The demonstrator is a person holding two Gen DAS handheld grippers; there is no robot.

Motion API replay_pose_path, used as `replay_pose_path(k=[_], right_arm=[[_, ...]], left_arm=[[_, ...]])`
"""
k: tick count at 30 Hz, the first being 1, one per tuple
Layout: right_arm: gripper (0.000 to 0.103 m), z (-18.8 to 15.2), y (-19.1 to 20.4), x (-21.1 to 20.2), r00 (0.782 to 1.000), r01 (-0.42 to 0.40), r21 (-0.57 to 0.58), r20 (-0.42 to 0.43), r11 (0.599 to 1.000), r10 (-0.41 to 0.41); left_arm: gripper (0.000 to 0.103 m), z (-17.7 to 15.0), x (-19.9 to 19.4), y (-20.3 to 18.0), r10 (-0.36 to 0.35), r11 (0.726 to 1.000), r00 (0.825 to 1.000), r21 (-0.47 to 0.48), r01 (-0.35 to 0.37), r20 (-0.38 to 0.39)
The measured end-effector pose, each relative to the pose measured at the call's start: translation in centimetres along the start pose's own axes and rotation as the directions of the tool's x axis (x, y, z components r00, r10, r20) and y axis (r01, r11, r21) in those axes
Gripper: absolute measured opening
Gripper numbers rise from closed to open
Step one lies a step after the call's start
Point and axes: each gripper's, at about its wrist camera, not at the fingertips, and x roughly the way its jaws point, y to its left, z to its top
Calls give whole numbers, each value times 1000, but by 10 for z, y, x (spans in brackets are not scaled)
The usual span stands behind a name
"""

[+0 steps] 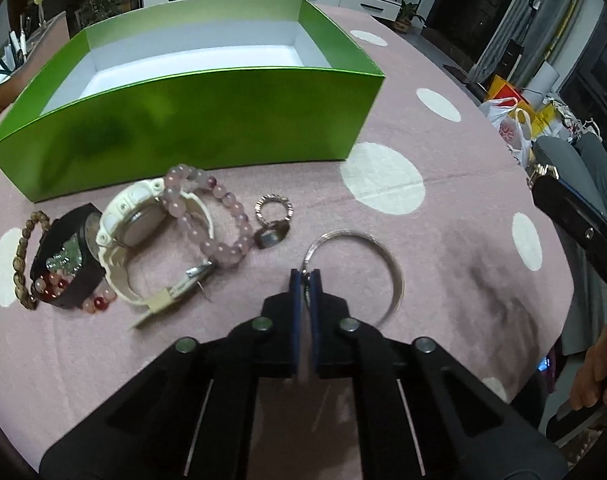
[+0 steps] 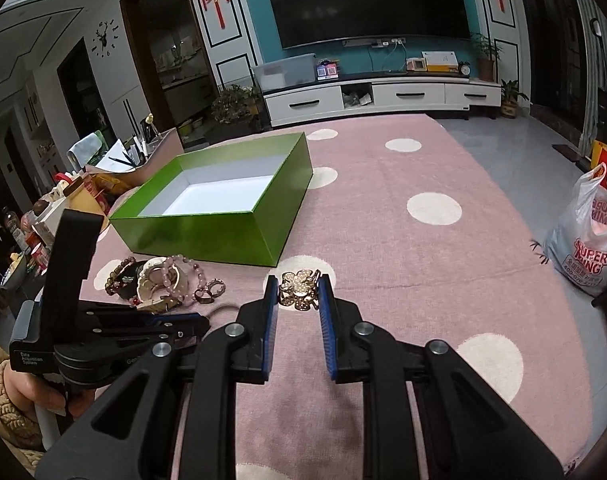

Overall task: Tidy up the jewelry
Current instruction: 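Grasp the silver bangle rim with the left gripper, then carry the gold charm over the green box with the right gripper while the left carries the bangle there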

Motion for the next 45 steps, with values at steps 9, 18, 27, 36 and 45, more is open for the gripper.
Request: replay_pose_path(k=[9, 18, 27, 36, 45], right_arm=[[20, 2, 3, -6, 999, -26, 24, 28, 999, 26], [20, 4, 21, -3, 999, -34, -7, 11, 999, 34], [20, 7, 39, -6, 999, -40, -37, 23, 999, 41], [20, 8, 48, -4, 999, -38, -56, 26, 998, 40], [20, 6, 49, -4, 999, -39, -57, 20, 998, 40]], left_arm=[[3, -4, -20, -4, -28, 999, 997, 35, 26, 70], [2, -9, -56, 10, -48, 999, 989, 22, 45, 139], [1, -17, -69, 15, -45, 998, 987, 46, 38, 152], [0, -14, -86, 16, -45, 997, 980, 76, 31, 195], [4, -37, -62, 10, -48, 985, 996, 168, 34, 80]])
